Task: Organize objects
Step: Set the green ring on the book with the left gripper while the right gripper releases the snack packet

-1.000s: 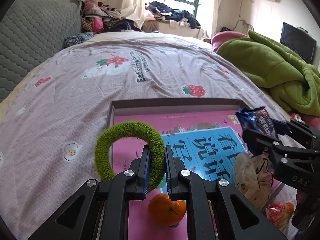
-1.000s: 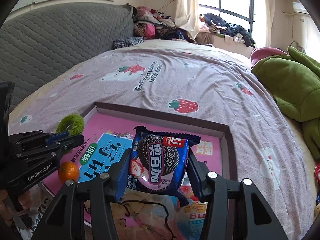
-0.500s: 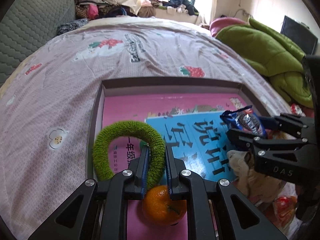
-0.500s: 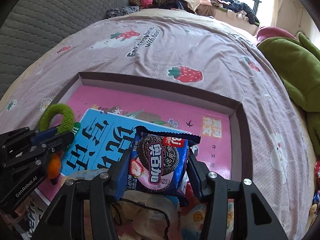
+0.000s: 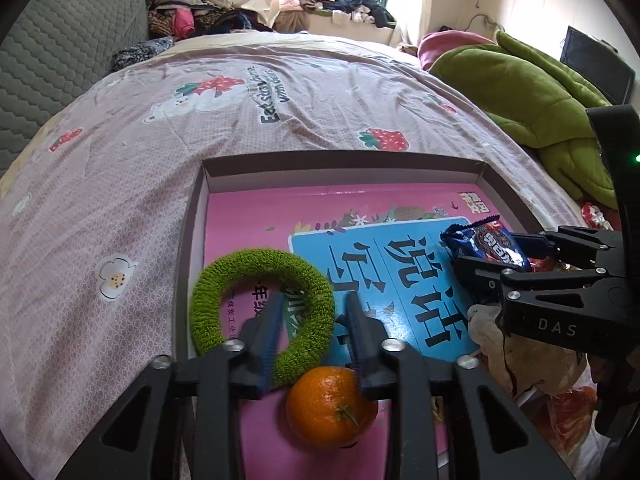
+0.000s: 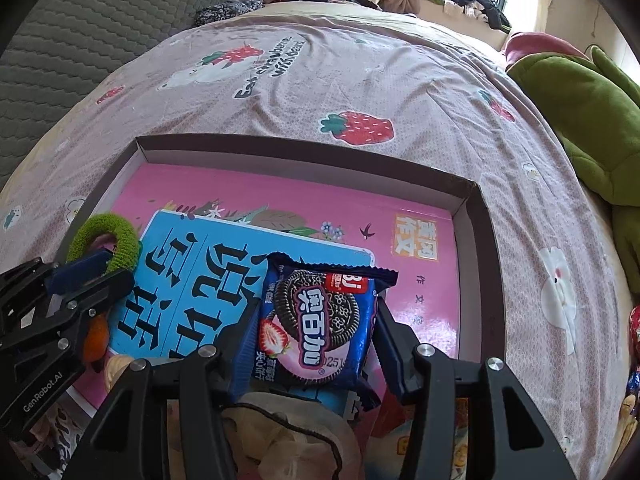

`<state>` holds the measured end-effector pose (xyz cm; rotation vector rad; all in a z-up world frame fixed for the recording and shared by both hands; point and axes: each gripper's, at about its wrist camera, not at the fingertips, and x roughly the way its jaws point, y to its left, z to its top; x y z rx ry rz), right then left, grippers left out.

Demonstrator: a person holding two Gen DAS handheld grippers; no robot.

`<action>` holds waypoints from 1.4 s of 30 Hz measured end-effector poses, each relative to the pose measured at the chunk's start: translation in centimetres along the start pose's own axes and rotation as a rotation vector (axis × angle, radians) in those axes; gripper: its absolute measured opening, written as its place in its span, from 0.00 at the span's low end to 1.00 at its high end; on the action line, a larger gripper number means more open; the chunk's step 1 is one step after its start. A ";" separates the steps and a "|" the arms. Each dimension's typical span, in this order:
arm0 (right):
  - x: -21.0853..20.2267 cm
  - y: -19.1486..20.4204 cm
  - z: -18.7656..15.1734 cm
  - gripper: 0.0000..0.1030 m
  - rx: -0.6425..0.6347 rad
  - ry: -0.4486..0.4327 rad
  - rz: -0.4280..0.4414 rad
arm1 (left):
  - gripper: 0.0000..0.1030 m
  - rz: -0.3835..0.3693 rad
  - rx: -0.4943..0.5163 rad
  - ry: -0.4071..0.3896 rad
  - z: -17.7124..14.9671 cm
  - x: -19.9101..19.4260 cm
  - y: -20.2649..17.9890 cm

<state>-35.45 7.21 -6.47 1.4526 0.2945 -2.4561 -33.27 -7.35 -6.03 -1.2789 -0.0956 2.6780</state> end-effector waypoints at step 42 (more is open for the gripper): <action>-7.5 -0.6 -0.3 0.55 0.033 -0.123 0.001 | 0.60 0.009 -0.027 -0.080 0.0 -5.7 -1.0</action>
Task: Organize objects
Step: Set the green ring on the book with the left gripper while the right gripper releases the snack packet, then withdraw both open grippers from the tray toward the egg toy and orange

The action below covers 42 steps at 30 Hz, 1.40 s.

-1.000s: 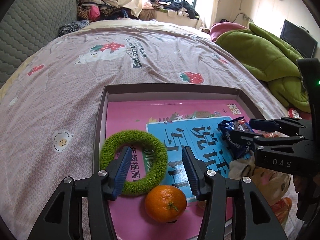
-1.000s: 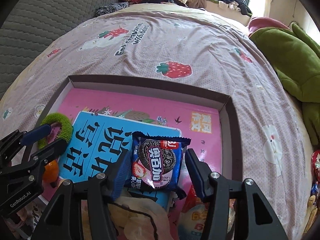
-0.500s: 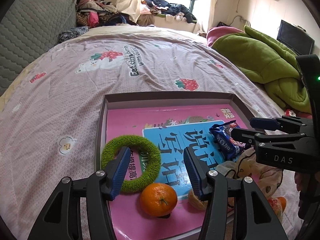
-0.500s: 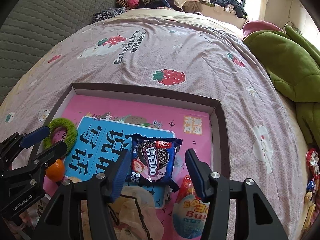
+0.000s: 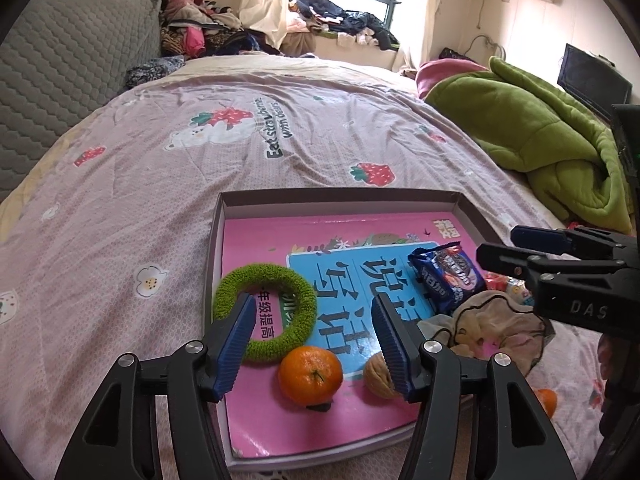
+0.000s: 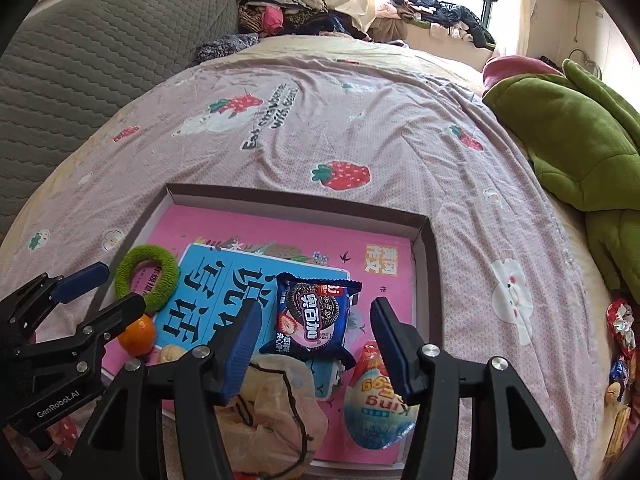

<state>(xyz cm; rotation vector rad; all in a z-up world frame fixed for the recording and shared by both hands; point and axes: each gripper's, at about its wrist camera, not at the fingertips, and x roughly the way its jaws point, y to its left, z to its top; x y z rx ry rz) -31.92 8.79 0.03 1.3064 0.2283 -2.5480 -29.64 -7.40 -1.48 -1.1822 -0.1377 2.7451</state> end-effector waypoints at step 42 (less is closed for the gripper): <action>-16.8 -3.5 -9.4 0.59 -0.060 -0.216 -0.013 | 0.70 -0.063 0.106 -0.085 -5.8 -15.0 -10.0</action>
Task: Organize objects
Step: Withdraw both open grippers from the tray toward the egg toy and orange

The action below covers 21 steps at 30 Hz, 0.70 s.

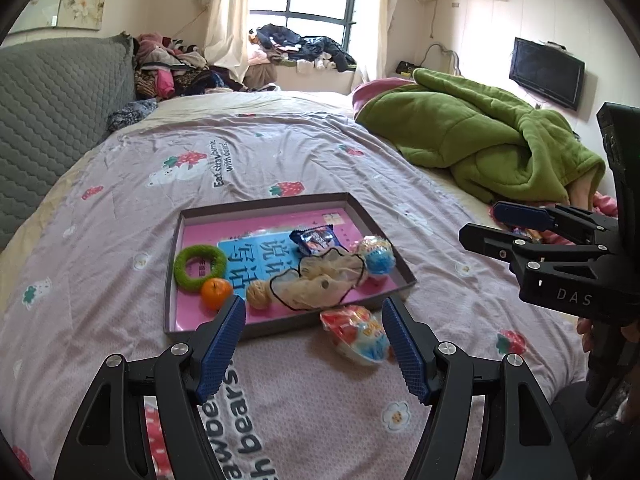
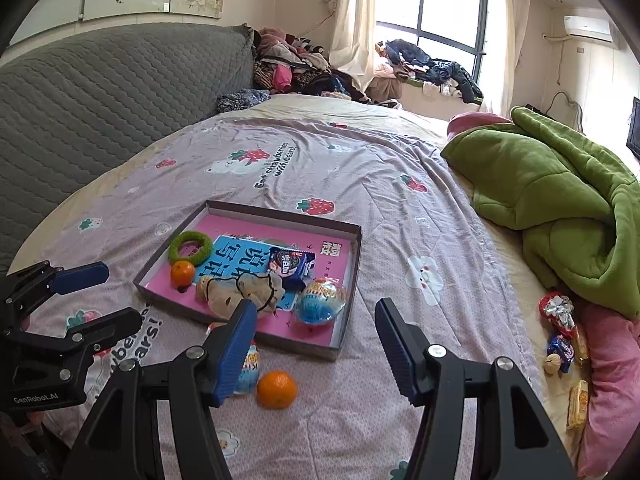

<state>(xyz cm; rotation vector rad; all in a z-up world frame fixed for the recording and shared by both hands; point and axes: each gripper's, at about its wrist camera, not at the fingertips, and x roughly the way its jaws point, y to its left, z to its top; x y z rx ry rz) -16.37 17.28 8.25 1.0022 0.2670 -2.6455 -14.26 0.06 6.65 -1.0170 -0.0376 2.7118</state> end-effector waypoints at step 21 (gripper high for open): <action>-1.6 -0.2 -4.5 0.59 -0.004 -0.045 0.046 | 0.70 0.034 -0.040 0.027 -0.2 -0.9 -2.7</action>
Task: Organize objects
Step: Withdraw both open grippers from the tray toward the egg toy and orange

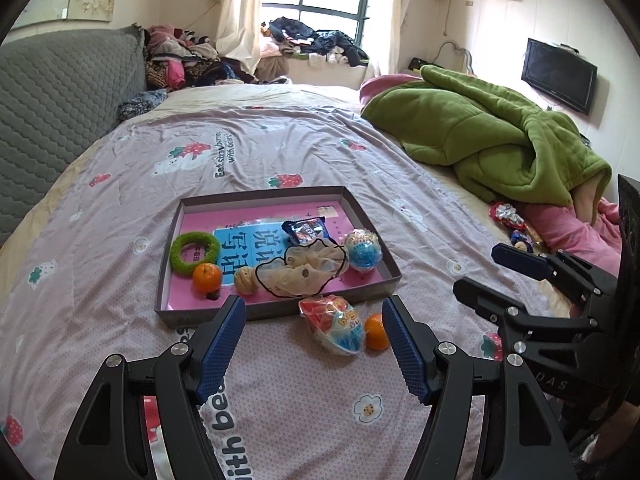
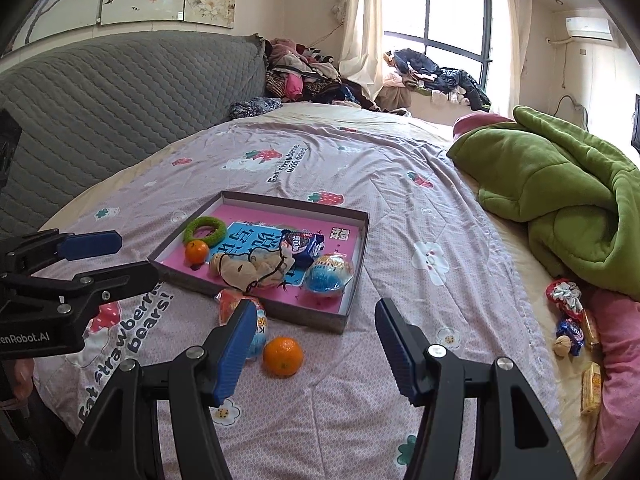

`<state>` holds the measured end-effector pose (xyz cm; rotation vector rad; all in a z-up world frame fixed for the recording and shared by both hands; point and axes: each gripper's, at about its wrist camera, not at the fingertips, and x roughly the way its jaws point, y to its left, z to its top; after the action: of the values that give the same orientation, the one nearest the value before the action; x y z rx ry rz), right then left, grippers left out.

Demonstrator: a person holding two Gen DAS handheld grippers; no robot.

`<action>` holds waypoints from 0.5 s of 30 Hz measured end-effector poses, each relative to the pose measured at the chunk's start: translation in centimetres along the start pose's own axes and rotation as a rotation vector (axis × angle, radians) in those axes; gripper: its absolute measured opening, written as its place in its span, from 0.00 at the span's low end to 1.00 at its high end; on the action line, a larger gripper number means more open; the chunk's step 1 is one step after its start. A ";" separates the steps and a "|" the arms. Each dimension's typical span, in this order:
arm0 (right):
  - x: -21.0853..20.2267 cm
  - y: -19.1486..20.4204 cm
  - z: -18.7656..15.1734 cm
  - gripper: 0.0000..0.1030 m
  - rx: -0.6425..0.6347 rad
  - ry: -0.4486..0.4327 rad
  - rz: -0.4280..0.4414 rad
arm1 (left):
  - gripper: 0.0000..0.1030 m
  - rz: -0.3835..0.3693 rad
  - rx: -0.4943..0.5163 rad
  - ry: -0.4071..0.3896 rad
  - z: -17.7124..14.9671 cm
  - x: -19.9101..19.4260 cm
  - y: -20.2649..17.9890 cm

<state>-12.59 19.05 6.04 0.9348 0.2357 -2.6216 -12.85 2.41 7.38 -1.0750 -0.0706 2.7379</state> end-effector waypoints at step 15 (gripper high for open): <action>1.3 1.3 -2.3 0.59 -0.055 0.035 0.013 | 0.70 0.021 -0.010 0.032 -0.3 1.5 -0.3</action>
<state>-11.74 18.14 3.40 0.9611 0.3072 -2.5753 -13.61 3.01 6.19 -1.1282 -0.0686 2.7402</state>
